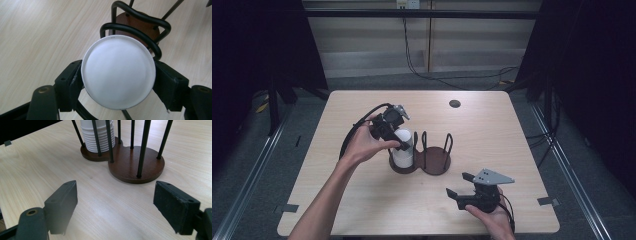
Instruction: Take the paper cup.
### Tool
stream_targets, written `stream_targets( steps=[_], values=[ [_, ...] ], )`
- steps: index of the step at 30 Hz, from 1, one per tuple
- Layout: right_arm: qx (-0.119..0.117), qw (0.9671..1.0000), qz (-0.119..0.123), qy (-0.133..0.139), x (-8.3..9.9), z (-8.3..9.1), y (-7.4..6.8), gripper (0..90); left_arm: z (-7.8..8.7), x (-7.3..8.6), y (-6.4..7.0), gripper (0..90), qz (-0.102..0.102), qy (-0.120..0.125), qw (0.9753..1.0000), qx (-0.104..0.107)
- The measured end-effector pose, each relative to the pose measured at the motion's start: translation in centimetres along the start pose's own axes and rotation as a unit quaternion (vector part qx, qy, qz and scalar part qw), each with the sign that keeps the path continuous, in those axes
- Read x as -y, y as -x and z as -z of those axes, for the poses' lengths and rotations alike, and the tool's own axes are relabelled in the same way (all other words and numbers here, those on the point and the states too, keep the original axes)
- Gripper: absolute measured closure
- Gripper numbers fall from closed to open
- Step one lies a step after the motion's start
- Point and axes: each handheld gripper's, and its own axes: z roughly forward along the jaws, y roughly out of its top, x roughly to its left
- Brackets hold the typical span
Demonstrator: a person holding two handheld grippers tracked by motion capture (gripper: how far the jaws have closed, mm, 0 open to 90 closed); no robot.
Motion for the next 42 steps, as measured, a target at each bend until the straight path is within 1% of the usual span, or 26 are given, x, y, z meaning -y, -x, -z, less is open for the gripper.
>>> stream_targets(
  steps=[1,2,4,6,7,9,11,16,18,22,23,24,25,27,28,29,30,31,32,33,34,35,36,37,39,42],
  values=[
    [0.000,1.0000,0.000,0.000,0.0,0.0,0.0,19.0,0.0,0.0,0.0,29.0,0.002,0.000,1.0000,0.001],
    [-0.001,1.0000,0.001,-0.001,0.0,0.0,0.0,19.1,-0.2,0.0,-0.1,29.8,0.002,-0.006,1.0000,0.002],
    [-0.001,1.0000,0.001,-0.003,0.0,-0.1,0.0,19.1,-0.2,0.1,-0.3,31.1,0.005,-0.007,0.9999,0.006],
    [-0.003,1.0000,0.003,-0.003,0.0,-0.1,-0.1,19.1,-0.1,0.1,-0.4,30.9,0.005,-0.009,0.9999,0.007],
    [-0.002,1.0000,0.002,-0.005,0.0,-0.1,-0.1,19.1,-0.1,0.0,-0.3,30.9,0.003,-0.005,1.0000,0.008],
    [-0.002,1.0000,0.002,-0.005,0.0,-0.1,-0.1,19.0,-0.1,0.0,-0.3,31.0,0.002,-0.009,0.9999,0.009],
    [-0.003,1.0000,0.001,-0.006,0.0,-0.2,-0.1,19.1,-0.3,0.0,-0.2,31.8,0.010,-0.007,0.9999,0.006],
    [-0.002,1.0000,0.001,-0.006,0.0,-0.1,-0.1,19.0,-0.3,-0.1,-0.2,33.0,0.004,-0.012,0.9999,0.006],
    [-0.002,1.0000,0.002,-0.006,0.0,-0.2,0.0,19.1,-0.3,-0.1,-0.2,33.3,0.008,-0.010,0.9999,0.006],
    [-0.002,1.0000,-0.001,-0.006,0.1,-0.2,-0.1,19.1,-0.1,-0.1,-0.2,33.6,0.005,-0.011,0.9999,0.006],
    [-0.002,1.0000,-0.001,-0.006,0.1,-0.2,-0.1,19.1,-0.1,-0.1,-0.2,33.6,0.007,-0.010,0.9999,0.006],
    [-0.002,1.0000,-0.001,-0.007,0.1,-0.2,-0.1,19.1,0.0,-0.1,-0.3,33.7,0.004,-0.008,0.9999,0.006],
    [-0.002,1.0000,-0.001,-0.007,0.1,-0.2,-0.1,19.1,0.1,-0.1,-0.3,33.8,0.008,-0.005,0.9999,0.006],
    [-0.003,1.0000,-0.001,-0.007,0.1,-0.2,-0.1,19.1,0.3,-0.2,-0.3,33.9,0.003,-0.006,1.0000,0.003],
    [-0.002,1.0000,-0.001,-0.007,0.1,-0.2,-0.1,19.1,0.4,-0.3,-0.3,33.9,0.002,-0.006,1.0000,0.005],
    [-0.003,1.0000,-0.001,-0.007,0.1,-0.2,-0.1,19.1,0.4,-0.3,-0.2,33.9,0.007,-0.003,1.0000,0.005],
    [-0.003,1.0000,-0.002,-0.008,0.1,-0.2,-0.1,19.0,0.5,-0.3,-0.2,34.0,0.004,-0.004,1.0000,0.006],
    [-0.002,1.0000,-0.003,-0.008,0.1,-0.2,-0.1,19.0,0.6,-0.3,-0.2,34.1,0.006,-0.001,1.0000,0.003],
    [-0.002,1.0000,-0.003,-0.007,0.1,-0.2,-0.1,19.0,0.7,-0.3,-0.2,34.1,0.010,0.002,0.9999,0.004],
    [-0.001,1.0000,-0.004,-0.007,0.1,-0.2,-0.1,19.0,0.7,-0.4,-0.2,34.2,0.006,0.001,1.0000,0.005],
    [-0.001,1.0000,-0.004,-0.007,0.1,-0.2,-0.1,19.0,0.7,-0.4,-0.2,34.3,0.006,0.001,1.0000,0.005],
    [0.000,1.0000,-0.003,-0.005,0.1,-0.2,0.0,19.1,0.8,-0.4,-0.1,34.3,0.010,0.003,0.9999,0.004],
    [0.000,1.0000,-0.003,-0.006,0.1,-0.2,-0.1,19.1,0.9,-0.4,-0.1,34.3,0.008,0.004,1.0000,0.001],
    [0.000,1.0000,-0.003,-0.006,0.1,-0.2,0.0,19.1,1.0,-0.5,-0.1,34.3,0.001,0.006,1.0000,-0.003],
    [0.001,1.0000,-0.003,-0.006,0.1,-0.2,0.0,19.1,1.3,-0.5,0.1,34.3,0.005,0.019,0.9998,-0.003],
    [0.000,1.0000,-0.003,-0.007,0.1,-0.2,-0.1,19.1,1.5,-0.5,0.1,34.5,0.000,0.019,0.9998,-0.004]
  ],
)
